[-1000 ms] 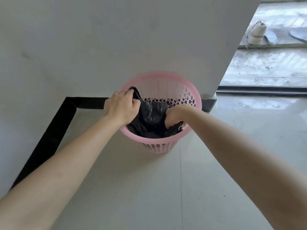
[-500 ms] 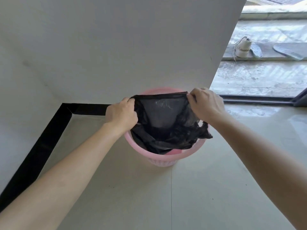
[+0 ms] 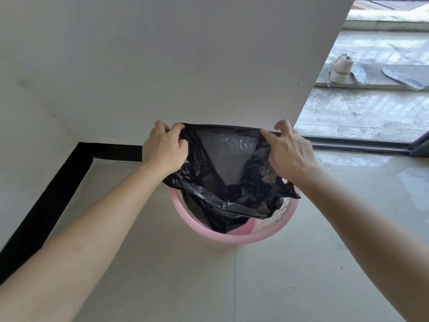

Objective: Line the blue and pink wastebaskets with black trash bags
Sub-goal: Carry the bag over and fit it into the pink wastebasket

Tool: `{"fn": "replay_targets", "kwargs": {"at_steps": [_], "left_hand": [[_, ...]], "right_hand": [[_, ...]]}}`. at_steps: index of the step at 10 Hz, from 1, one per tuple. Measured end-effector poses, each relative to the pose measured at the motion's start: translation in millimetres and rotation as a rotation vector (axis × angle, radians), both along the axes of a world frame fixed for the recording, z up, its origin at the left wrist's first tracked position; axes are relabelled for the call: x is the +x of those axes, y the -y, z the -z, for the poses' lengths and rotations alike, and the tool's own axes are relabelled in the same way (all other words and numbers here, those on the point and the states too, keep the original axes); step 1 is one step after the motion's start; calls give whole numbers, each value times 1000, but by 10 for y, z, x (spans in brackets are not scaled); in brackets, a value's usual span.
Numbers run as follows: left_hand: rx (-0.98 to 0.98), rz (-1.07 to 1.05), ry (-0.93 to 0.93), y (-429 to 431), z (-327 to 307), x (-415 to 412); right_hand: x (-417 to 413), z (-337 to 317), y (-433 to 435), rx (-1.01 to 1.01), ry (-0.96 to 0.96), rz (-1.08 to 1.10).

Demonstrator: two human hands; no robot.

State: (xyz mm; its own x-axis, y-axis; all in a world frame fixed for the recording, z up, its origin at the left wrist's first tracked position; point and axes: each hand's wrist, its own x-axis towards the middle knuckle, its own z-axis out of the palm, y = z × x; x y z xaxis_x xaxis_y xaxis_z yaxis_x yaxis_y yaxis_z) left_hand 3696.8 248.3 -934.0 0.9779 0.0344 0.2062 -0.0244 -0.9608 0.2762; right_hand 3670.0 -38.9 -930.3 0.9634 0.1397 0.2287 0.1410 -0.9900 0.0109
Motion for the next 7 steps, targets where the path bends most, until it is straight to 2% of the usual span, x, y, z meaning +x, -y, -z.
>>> {"fn": "replay_targets", "kwargs": {"at_steps": [1,2,3,4,5,6,7], "left_hand": [[48,-22,-242,100,7,250],[-117,25,-545,137,114,388],[-428,-37,-598,108,317,421],[-415,-36,-495,110,394,464],[-386,-15,-484,102,363,527],[-348,3,-501,65,364,559],[-297,47,-485,94,377,542]], "right_hand": [[212,8,-58,20,-64,97],[368,70,-52,54,-241,225],[432,163,7,250,-302,256],[481,150,-20,409,-354,259],[603,147,17,656,-461,335],[524,203,89,854,-700,625],[239,449,221,1311,-486,969]]}}
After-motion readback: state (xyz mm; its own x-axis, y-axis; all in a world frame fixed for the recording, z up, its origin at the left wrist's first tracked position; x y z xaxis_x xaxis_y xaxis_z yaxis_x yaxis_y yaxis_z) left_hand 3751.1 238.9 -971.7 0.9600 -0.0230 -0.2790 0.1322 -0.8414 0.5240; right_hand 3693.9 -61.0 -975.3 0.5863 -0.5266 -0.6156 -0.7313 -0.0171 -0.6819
